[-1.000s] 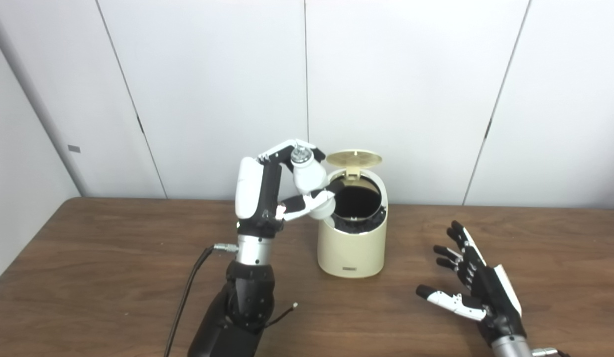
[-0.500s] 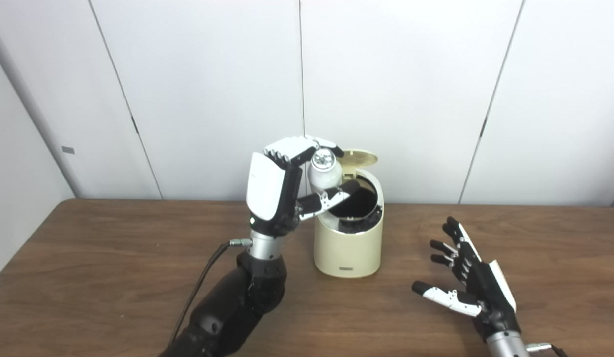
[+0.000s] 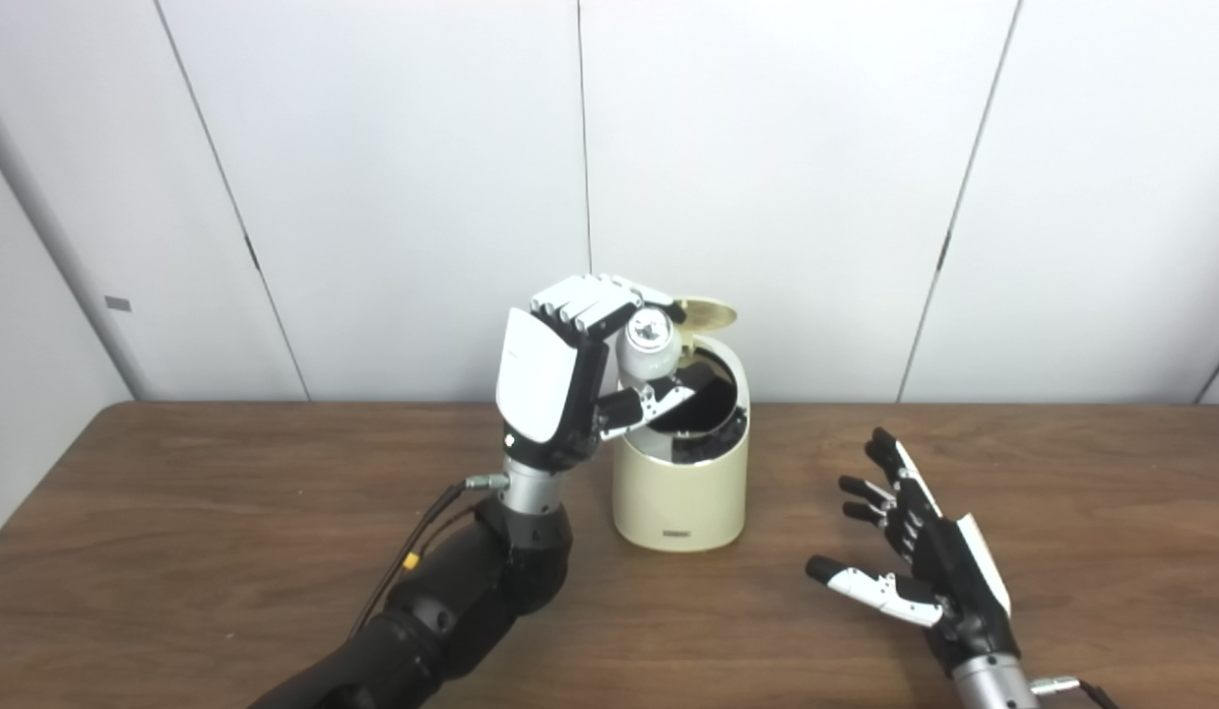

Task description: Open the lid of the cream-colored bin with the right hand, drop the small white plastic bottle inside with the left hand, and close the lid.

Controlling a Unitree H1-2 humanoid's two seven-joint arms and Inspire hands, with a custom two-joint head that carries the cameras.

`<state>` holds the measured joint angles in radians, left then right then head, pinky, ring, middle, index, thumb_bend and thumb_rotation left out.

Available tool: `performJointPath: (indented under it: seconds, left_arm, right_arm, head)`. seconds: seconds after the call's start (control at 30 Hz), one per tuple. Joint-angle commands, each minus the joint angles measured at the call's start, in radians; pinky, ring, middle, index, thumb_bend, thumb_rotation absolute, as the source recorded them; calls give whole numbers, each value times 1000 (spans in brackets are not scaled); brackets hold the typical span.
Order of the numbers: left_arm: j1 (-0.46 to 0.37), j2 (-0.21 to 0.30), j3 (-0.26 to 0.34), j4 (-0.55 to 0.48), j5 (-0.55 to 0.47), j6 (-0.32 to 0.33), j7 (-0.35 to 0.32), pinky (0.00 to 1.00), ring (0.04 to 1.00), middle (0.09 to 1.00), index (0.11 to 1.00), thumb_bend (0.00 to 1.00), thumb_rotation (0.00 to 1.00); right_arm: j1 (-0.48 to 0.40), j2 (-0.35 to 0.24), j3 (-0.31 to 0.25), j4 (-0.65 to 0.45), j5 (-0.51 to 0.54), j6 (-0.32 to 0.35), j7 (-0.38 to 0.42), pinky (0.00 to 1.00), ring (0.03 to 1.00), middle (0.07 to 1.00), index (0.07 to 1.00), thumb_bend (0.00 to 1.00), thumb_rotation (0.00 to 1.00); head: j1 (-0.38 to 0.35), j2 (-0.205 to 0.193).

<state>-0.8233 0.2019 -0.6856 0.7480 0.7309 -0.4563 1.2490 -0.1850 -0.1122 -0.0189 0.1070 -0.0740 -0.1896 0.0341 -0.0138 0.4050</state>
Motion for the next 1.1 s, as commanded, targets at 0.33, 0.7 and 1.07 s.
performJointPath:
  seconds: [0.33,0.7,1.07]
  left_arm:
    - [-58,-9,-126,69,-250,-14,-103,342,403,520,530,498,0]
    - [31,4,3,36,-427,-13,-568,424,480,490,526,512,0]
    - [105,73,196,-202,-354,156,-968,797,908,940,953,949,433]
  right_arm:
    - [5,10,-2,4,-10,-34,-21,769,827,959,959,770,266]
    - [2,12,-2,-11,-17,-19,-28,775,827,955,960,783,290]
    - [-7,10,0,4,-15,-29,-29,765,826,955,959,784,291]
  head:
    - [-4,8]
    - [-3,17]
    - [8,16]
